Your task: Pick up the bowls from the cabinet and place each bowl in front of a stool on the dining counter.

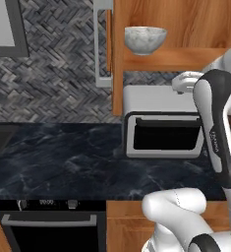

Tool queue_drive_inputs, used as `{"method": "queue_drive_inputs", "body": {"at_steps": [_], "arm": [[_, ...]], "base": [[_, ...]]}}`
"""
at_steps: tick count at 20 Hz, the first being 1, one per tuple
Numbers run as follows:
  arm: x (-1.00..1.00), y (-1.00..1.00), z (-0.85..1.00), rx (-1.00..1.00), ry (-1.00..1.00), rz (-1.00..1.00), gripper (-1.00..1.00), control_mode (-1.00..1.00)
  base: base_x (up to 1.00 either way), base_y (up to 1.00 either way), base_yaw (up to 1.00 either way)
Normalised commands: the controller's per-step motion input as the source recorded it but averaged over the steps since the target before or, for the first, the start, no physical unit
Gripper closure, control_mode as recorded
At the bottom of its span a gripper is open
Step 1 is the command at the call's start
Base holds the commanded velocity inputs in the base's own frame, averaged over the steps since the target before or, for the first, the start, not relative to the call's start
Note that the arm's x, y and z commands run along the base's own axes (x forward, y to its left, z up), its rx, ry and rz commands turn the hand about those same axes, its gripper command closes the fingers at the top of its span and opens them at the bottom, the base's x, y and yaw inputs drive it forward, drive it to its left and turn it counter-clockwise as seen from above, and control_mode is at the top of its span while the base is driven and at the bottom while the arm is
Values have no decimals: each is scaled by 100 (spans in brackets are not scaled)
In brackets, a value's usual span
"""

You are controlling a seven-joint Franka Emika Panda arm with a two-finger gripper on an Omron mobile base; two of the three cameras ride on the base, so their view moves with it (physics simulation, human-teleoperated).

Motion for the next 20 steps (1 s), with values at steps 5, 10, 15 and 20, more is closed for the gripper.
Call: {"method": "queue_drive_inputs", "body": {"at_steps": [5,10,15,20], "arm": [[0,0,0,21,-8,-4,-100,-100],[0,0,6,5,-13,-13,-100,-100],[0,0,38,0,-5,-13,-100,-100],[0,0,47,0,0,-1,-100,-100]], "base": [[0,0,0],[0,0,0],[0,0,0],[0,0,0]]}}
